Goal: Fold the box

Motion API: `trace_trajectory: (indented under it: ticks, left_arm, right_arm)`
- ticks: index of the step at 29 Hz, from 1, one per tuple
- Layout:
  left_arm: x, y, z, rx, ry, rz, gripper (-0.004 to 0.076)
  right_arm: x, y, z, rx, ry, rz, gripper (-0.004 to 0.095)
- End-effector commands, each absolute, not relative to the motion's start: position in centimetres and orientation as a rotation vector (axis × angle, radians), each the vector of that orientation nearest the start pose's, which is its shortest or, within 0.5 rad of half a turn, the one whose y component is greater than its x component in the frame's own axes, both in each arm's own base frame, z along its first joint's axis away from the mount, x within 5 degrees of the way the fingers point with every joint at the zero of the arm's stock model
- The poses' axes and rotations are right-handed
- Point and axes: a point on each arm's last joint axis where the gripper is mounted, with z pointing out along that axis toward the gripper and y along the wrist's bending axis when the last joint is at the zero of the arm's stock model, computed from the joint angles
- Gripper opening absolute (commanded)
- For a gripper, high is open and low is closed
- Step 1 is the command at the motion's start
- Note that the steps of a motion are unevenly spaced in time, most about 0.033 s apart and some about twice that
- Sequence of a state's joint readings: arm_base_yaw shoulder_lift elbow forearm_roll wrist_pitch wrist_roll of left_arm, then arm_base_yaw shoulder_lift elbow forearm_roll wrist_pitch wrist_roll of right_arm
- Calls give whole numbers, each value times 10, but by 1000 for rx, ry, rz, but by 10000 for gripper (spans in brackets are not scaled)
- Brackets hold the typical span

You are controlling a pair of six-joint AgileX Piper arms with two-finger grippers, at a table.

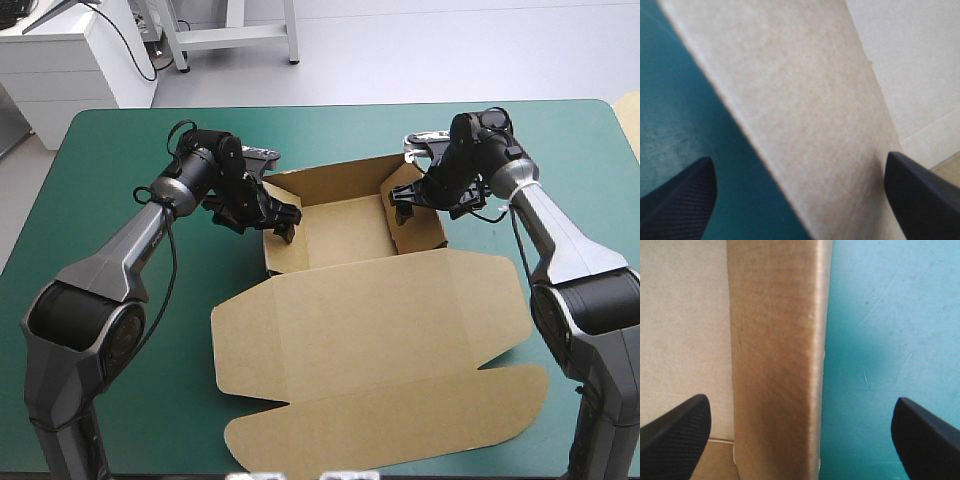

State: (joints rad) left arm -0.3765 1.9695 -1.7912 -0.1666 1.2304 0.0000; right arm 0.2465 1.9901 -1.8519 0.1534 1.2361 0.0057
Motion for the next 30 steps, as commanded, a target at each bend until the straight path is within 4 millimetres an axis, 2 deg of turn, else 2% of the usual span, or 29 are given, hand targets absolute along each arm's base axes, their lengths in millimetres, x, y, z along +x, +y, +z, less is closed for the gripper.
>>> trace_trajectory:
  ticks: [1, 5, 10, 15, 19, 24, 25, 26, 30]
  left_arm:
    - [367, -162, 335, 510, 2770, -331, 648]
    - [354, -153, 371, 542, 2654, -286, 648]
    - [325, -139, 419, 552, 2511, -273, 634]
    - [284, -122, 464, 603, 2355, -242, 565]
    - [241, -102, 496, 599, 2239, -204, 469]
    - [195, -75, 501, 573, 2199, -101, 341]
    - [185, -70, 498, 570, 2201, -77, 312]
    - [168, -60, 489, 566, 2212, -31, 251]
    - [139, -44, 468, 567, 2235, 21, 139]
  right_arm:
    - [393, 113, 342, -319, 2714, 287, 901]
    - [382, 107, 369, -321, 2642, 253, 899]
    - [365, 103, 395, -319, 2572, 260, 899]
    - [360, 102, 402, -318, 2553, 259, 899]
    - [361, 102, 402, -317, 2550, 260, 899]
    - [367, 103, 397, -318, 2546, 259, 899]
    - [368, 103, 395, -318, 2552, 258, 899]
    - [373, 106, 388, -318, 2570, 272, 899]
    - [382, 109, 372, -344, 2607, 273, 899]
